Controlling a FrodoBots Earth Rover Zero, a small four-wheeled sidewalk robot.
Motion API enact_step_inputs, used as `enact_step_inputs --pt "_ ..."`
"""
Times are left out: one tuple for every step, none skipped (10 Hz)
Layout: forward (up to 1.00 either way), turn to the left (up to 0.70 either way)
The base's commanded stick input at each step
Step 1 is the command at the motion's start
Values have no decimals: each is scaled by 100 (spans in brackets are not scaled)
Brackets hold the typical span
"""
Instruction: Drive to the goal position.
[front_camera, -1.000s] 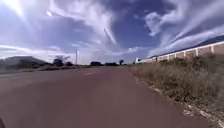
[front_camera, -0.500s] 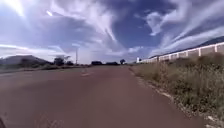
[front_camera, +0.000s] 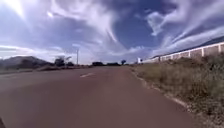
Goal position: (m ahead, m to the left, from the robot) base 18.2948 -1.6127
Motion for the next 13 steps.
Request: enact_step_inputs --pt "85 0" --pt "85 0" --pt "85 0" --pt "85 0" --pt "85 0" --pt "85 0" --pt "85 0" --pt "85 0" --pt "85 0" --pt "85 0" --pt "85 0" --pt "85 0" --pt "85 0"
